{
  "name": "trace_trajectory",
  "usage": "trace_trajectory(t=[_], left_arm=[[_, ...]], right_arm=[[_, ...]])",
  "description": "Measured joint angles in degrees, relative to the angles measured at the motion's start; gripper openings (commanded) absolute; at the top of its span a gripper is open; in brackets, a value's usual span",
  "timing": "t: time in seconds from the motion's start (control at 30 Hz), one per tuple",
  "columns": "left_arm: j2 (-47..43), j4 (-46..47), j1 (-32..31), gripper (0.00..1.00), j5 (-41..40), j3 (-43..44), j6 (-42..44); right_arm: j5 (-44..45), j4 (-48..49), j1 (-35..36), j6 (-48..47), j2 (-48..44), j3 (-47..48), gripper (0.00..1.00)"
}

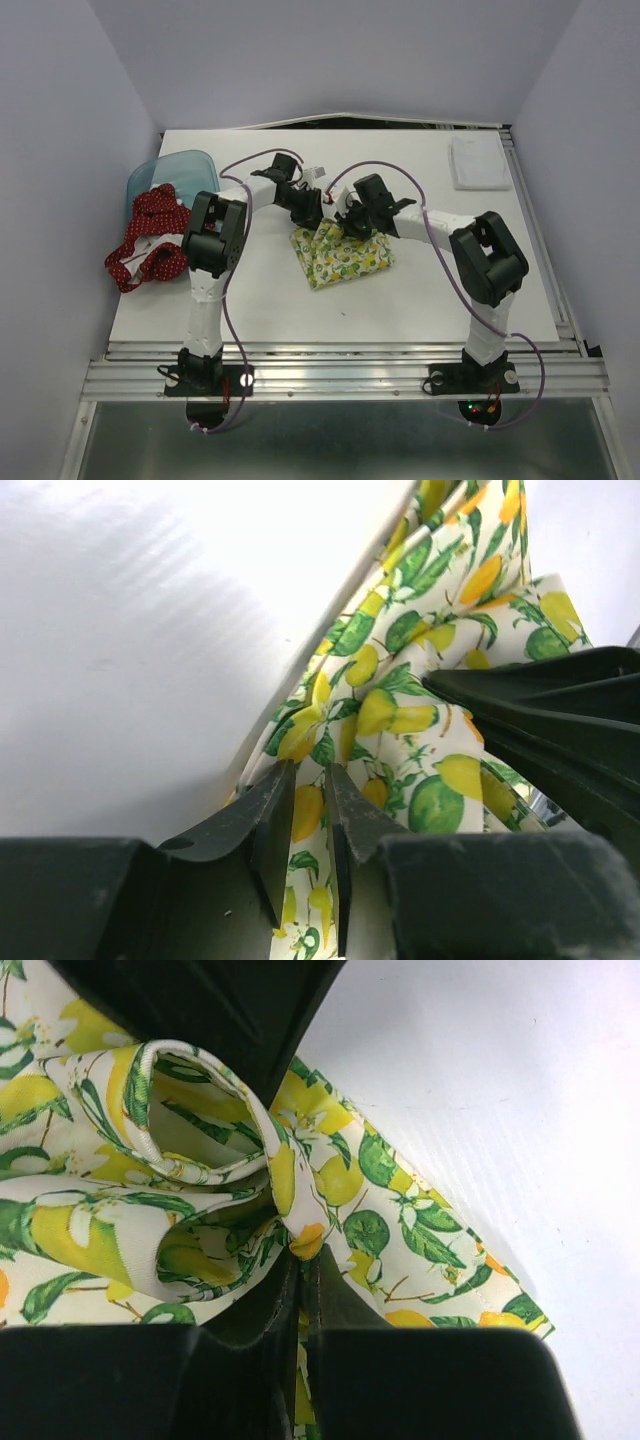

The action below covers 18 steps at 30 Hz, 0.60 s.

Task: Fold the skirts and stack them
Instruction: Fold the skirt

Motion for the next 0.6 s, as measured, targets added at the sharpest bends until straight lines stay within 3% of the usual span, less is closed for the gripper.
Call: trace_trajectory(t=[0.6], left_arm=[[-0.46,1.16,2.25,0.36,-1.25,1.01,0.85]], right_arm=[[-0.02,1.01,0.76,-2.14,-0.04,-0.83,0.01]])
